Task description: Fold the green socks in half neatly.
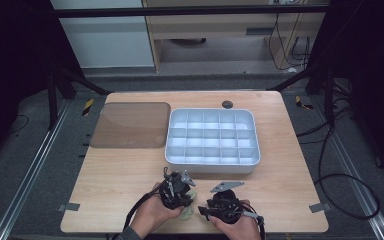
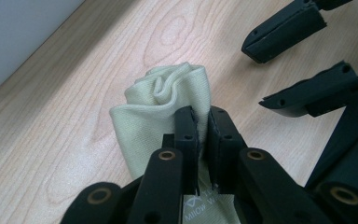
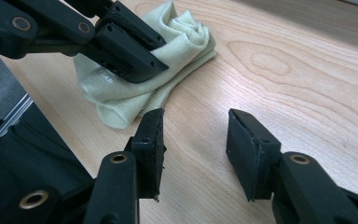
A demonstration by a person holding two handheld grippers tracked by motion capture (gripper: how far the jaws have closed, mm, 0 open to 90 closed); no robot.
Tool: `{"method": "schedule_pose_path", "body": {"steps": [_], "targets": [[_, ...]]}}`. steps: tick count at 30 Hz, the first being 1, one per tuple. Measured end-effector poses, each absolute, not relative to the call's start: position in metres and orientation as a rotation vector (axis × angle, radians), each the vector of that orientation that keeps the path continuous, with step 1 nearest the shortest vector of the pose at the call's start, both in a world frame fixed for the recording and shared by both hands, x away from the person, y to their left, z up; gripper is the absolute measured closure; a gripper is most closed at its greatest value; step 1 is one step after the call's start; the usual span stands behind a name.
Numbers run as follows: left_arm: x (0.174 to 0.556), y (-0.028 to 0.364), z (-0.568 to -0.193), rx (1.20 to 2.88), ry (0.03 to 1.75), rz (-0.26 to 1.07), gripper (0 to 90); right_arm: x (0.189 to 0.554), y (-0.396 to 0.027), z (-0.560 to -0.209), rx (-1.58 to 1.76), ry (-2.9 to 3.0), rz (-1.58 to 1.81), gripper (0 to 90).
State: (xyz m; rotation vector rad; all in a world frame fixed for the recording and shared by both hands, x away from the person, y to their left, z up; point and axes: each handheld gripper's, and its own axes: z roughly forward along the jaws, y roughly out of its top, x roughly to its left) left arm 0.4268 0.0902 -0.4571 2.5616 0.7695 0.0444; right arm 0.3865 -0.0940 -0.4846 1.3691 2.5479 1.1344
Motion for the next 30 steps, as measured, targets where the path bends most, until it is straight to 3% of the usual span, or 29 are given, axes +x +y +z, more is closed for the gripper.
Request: {"method": "schedule_pose_path", "body": {"steps": [20, 30], "targets": [[0.421, 0.079, -0.457, 2.584, 0.734, 0.143, 82.8, 0.388, -0.106, -0.482, 1.421, 2.5, 1.104, 44.9], [0.426, 0.078, -0.46, 2.522, 0.767, 0.13, 82.5, 0.389, -0.111, -0.479, 1.429, 2.47, 1.115, 43.9]]}}
